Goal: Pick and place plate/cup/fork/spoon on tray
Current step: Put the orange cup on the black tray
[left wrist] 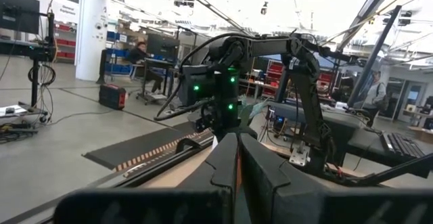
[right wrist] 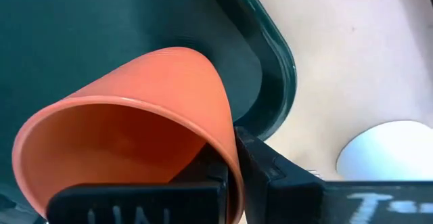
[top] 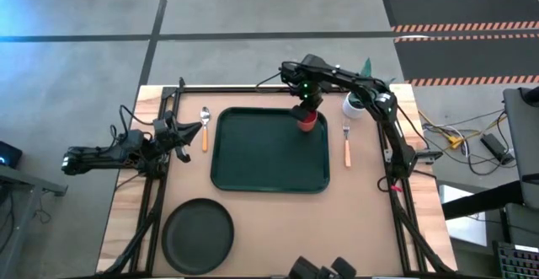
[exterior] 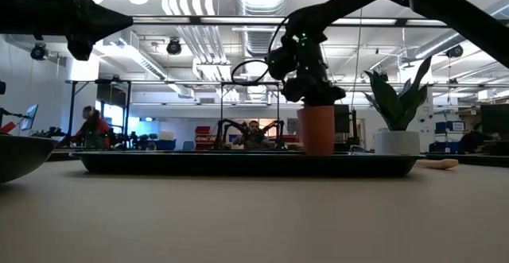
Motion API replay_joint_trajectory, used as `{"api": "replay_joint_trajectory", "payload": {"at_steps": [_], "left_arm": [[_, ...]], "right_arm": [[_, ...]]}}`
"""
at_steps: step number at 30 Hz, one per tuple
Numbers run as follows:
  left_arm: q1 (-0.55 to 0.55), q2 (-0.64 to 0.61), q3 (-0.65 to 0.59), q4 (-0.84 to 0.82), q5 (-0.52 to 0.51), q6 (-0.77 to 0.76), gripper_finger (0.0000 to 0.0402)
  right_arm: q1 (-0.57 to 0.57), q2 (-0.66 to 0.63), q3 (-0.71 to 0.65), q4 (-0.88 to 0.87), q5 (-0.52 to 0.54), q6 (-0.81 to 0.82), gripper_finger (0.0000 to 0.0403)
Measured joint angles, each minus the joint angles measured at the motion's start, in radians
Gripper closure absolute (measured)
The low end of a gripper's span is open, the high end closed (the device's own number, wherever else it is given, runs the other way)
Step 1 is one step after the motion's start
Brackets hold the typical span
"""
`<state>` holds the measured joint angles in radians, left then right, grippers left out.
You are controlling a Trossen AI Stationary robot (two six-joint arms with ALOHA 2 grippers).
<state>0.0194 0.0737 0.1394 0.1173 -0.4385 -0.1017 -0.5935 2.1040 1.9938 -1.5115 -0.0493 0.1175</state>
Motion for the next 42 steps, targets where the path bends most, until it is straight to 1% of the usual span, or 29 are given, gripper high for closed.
{"api": "replay_joint_trajectory", "payload": {"at_steps": [5, 9, 11, 13, 15, 19, 21, 23, 26, 29, 33, 36, 42], "left_arm": [[0.0, 0.0, 0.0, -0.001, 0.0, 0.0, 0.0402], [0.0, 0.0, 0.0, 0.0, 0.0, 0.0, 0.0402], [0.0, 0.0, 0.0, 0.0, 0.0, 0.0, 0.0402], [0.0, 0.0, 0.0, 0.003, 0.0, 0.0, 0.0402], [0.0, 0.0, 0.0, 0.004, 0.0, 0.0, 0.0402], [0.0, 0.0, 0.001, 0.005, 0.0, 0.0, 0.0402], [0.0, 0.0, 0.001, 0.005, 0.0, 0.0, 0.0402], [0.0, 0.0, 0.001, 0.004, 0.0, 0.0, 0.0402], [0.0, 0.0, 0.001, 0.003, 0.0, -0.023, 0.0402], [0.0, 0.0, 0.001, 0.0, 0.0, -0.024, 0.0402], [0.0, 0.0, 0.001, -0.001, 0.0, -0.024, 0.0402], [0.0, 0.0, 0.001, -0.001, 0.0, -0.024, 0.0402], [0.0, 0.0, 0.001, -0.001, 0.0, -0.024, 0.0402]], "right_arm": [[0.011, 0.0, 0.03, 0.032, -0.043, 0.037, 0.0395], [0.046, 0.005, 0.095, 0.056, -0.067, 0.066, 0.0395], [0.07, 0.015, 0.13, 0.058, -0.101, 0.063, 0.0395], [0.097, 0.035, 0.176, 0.061, -0.133, 0.059, 0.0395], [0.124, 0.064, 0.232, 0.061, -0.142, 0.045, 0.0395], [0.151, 0.144, 0.358, 0.062, -0.197, 0.022, 0.0395], [0.151, 0.164, 0.354, 0.102, -0.214, 0.021, 0.0395], [0.15, 0.188, 0.35, 0.105, -0.229, 0.024, 0.0395], [0.149, 0.221, 0.361, 0.092, -0.22, 0.014, 0.0395], [0.149, 0.226, 0.361, 0.073, -0.19, -0.008, 0.0395], [0.142, 0.191, 0.361, 0.003, -0.054, -0.01, 0.0395], [0.12, 0.154, 0.362, -0.066, 0.006, 0.015, 0.0395], [0.089, 0.129, 0.36, -0.061, 0.007, 0.039, 0.0395]]}}
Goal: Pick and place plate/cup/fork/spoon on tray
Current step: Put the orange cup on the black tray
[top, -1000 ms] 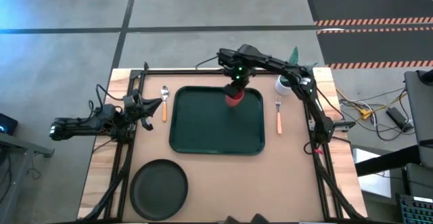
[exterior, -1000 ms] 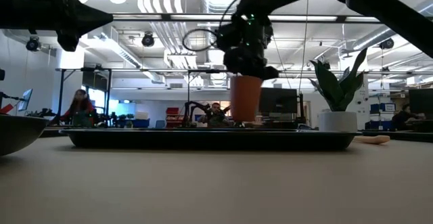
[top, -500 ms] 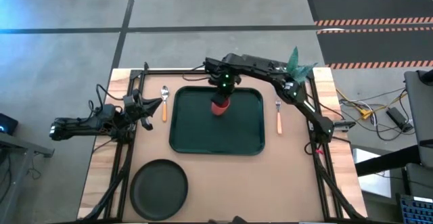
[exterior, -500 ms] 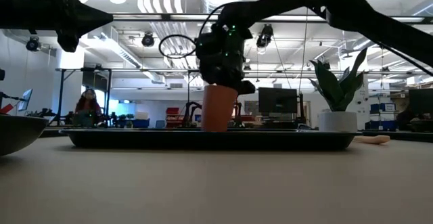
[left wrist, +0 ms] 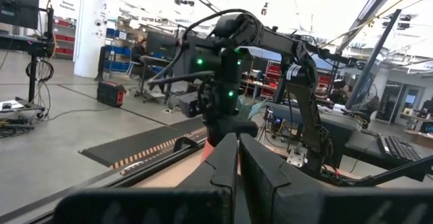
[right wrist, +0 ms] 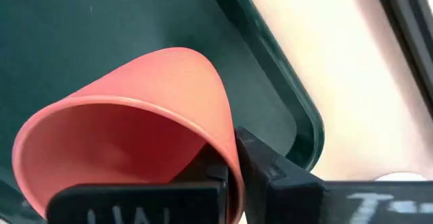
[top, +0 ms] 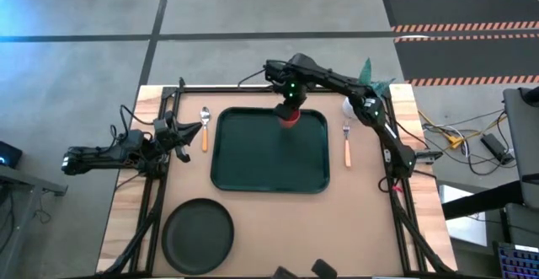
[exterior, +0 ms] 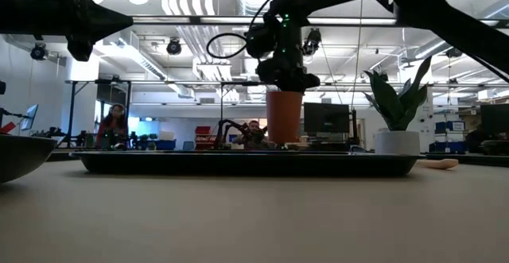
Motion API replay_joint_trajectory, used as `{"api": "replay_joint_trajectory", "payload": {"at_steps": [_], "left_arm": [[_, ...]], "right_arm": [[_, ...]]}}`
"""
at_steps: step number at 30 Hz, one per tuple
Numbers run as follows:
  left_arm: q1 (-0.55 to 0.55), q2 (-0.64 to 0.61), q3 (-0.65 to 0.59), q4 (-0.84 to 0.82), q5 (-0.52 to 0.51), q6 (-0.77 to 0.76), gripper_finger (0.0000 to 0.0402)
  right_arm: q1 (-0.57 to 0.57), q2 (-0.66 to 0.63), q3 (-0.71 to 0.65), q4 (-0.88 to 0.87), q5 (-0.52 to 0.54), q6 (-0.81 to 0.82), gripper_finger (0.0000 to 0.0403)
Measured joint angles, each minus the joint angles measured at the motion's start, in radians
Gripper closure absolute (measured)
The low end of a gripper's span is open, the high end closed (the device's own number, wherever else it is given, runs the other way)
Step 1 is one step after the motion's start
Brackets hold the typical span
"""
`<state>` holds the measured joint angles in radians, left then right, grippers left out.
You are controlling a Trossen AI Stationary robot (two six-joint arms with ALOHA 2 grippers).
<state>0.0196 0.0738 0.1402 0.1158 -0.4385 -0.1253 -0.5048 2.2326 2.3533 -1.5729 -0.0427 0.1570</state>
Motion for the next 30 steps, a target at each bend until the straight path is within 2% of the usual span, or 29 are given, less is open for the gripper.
{"api": "replay_joint_trajectory", "payload": {"at_steps": [19, 30], "left_arm": [[0.0, 0.0, -0.001, -0.002, 0.0, 0.001, 0.0402], [0.0, 0.0, -0.001, -0.002, 0.0, 0.001, 0.0402]], "right_arm": [[-0.019, 0.078, -0.008, 0.002, -0.018, -0.012, 0.0395], [-0.019, 0.077, -0.008, 0.002, -0.035, -0.031, 0.0392]]}}
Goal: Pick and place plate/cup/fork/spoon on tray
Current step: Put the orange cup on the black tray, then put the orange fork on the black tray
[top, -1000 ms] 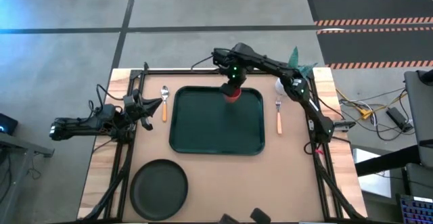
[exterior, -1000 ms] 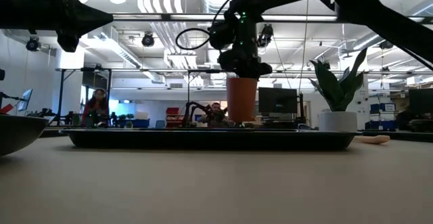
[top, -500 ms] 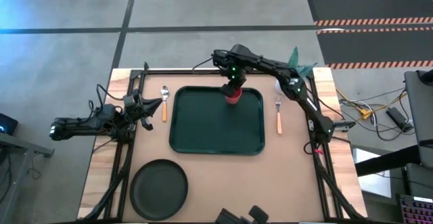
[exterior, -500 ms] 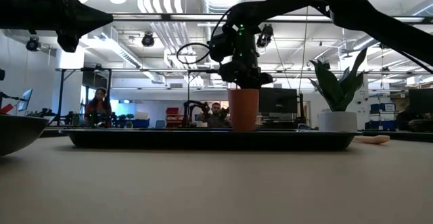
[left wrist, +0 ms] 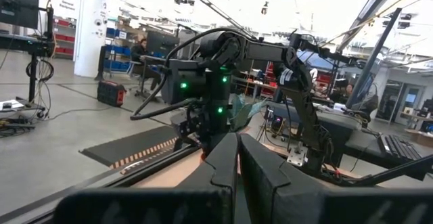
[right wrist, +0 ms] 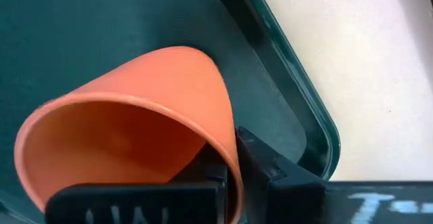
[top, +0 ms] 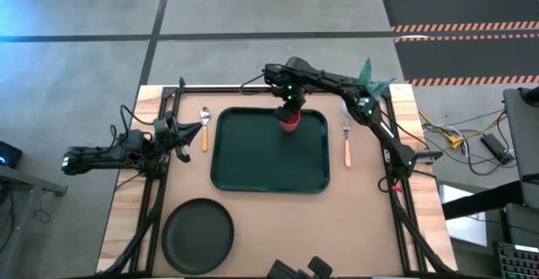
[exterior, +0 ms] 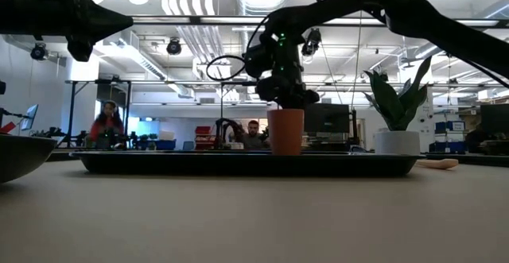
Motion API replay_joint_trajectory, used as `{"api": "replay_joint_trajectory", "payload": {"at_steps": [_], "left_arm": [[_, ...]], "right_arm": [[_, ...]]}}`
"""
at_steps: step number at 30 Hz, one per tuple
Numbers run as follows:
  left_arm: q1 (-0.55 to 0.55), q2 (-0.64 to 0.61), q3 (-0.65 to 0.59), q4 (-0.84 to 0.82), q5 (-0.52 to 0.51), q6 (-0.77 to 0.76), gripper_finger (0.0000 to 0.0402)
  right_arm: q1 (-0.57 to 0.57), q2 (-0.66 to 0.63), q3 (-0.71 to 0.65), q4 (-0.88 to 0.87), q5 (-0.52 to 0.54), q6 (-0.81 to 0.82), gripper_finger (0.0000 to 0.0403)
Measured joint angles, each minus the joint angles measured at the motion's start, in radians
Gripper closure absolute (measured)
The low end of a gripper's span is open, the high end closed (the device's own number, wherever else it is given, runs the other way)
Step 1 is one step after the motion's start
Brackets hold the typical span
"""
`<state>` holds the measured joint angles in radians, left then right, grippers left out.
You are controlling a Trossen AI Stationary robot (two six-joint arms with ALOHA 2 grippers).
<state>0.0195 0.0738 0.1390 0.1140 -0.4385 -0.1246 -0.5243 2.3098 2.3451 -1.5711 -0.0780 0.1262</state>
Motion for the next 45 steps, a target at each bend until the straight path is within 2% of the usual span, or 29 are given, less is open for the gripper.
{"api": "replay_joint_trajectory", "payload": {"at_steps": [12, 15, 19, 22, 26, 31, 36, 40, 45], "left_arm": [[0.0, 0.001, 0.0, 0.0, 0.0, -0.001, 0.0402], [0.0, 0.037, 0.01, -0.035, -0.038, -0.051, 0.0402], [0.002, 0.192, 0.086, -0.185, -0.067, -0.118, 0.0402], [0.004, 0.359, 0.176, -0.184, -0.046, -0.121, 0.0402], [0.02, 0.602, 0.353, -0.174, -0.001, -0.046, 0.0402], [0.105, 0.906, 0.605, -0.191, 0.126, -0.016, 0.0402], [0.245, 1.124, 0.826, -0.381, 0.278, -0.017, 0.0402], [0.282, 1.225, 0.923, -0.467, 0.302, -0.001, 0.0402], [0.287, 1.236, 0.969, -0.464, 0.314, 0.054, 0.0402]], "right_arm": [[0.007, -0.051, 0.003, 0.005, 0.0, -0.015, 0.033], [0.007, -0.088, 0.008, 0.009, -0.001, -0.01, 0.0317], [0.007, -0.176, 0.01, 0.006, -0.008, 0.01, 0.0308], [0.014, -0.251, 0.01, 0.014, -0.008, 0.037, 0.0308], [0.036, -0.367, 0.01, 0.042, -0.008, 0.067, 0.0307], [0.07, -0.497, 0.011, 0.056, -0.002, 0.111, 0.031], [0.129, -0.605, 0.0, -0.006, 0.002, 0.177, 0.0316], [0.204, -0.7, -0.115, 0.0, 0.028, 0.276, 0.0314], [0.29, -0.864, -0.417, 0.002, 0.108, 0.489, 0.0305]]}}
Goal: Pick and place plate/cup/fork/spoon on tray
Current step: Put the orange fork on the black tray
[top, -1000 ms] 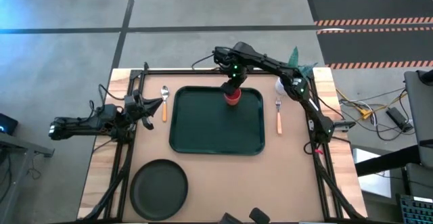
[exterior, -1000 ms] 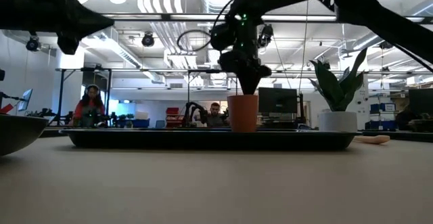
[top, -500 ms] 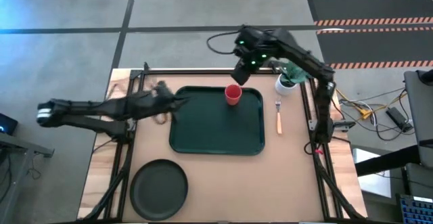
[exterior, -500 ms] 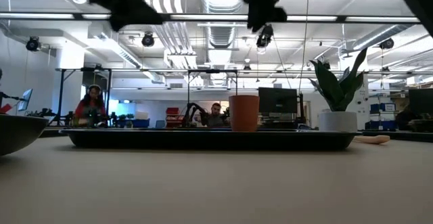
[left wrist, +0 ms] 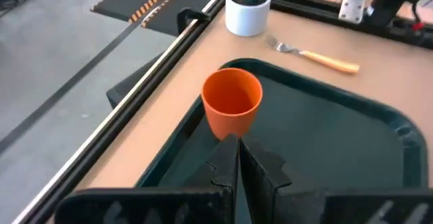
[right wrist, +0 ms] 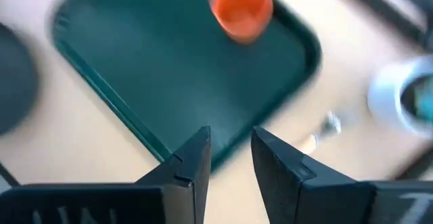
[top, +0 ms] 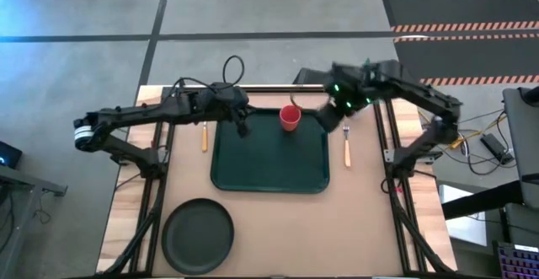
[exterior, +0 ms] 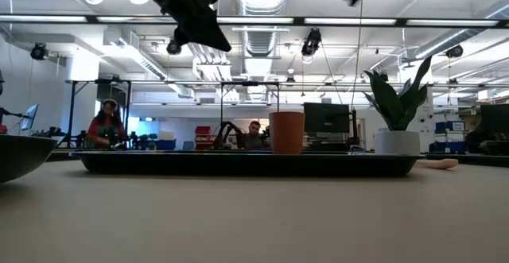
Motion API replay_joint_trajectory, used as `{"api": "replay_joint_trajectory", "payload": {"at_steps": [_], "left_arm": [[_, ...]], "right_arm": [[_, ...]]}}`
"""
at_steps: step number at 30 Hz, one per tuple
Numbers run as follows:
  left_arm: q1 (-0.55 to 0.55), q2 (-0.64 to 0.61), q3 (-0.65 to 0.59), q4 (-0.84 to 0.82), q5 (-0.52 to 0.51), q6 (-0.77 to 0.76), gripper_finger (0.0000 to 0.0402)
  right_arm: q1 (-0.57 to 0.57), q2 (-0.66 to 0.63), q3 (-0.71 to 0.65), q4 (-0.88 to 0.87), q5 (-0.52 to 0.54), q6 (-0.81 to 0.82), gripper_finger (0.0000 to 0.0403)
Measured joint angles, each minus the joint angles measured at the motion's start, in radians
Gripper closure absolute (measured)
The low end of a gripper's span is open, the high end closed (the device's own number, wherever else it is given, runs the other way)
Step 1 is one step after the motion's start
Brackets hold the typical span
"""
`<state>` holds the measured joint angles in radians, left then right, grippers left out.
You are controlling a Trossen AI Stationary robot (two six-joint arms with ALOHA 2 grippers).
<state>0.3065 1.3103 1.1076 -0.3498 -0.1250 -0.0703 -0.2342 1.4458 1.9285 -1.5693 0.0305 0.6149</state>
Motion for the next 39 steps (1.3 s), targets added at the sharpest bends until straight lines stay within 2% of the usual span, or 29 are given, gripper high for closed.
{"api": "replay_joint_trajectory", "payload": {"at_steps": [5, 9, 16, 23, 28, 39], "left_arm": [[0.007, -0.04, -0.005, -0.002, 0.003, 0.009, 0.0402], [0.01, -0.059, -0.019, -0.01, 0.003, 0.021, 0.0402], [0.01, -0.066, -0.018, -0.014, 0.012, 0.029, 0.0402], [0.01, -0.066, -0.018, -0.062, 0.016, 0.03, 0.0402], [0.01, -0.066, -0.018, -0.061, 0.016, 0.031, 0.0402], [0.01, -0.067, -0.018, -0.061, 0.016, 0.033, 0.0402]], "right_arm": [[0.06, -0.156, -0.368, 0.01, 0.022, 0.242, 0.03], [0.09, -0.257, -0.624, 0.138, 0.017, 0.394, 0.03], [0.096, -0.31, -0.955, 0.396, -0.013, 0.462, 0.0286], [0.076, -0.293, -1.126, 0.422, -0.004, 0.532, 0.0244], [0.045, -0.294, -1.22, 0.574, -0.007, 0.579, 0.022], [-0.021, -0.293, -1.363, 0.842, -0.004, 0.619, 0.0215]]}}
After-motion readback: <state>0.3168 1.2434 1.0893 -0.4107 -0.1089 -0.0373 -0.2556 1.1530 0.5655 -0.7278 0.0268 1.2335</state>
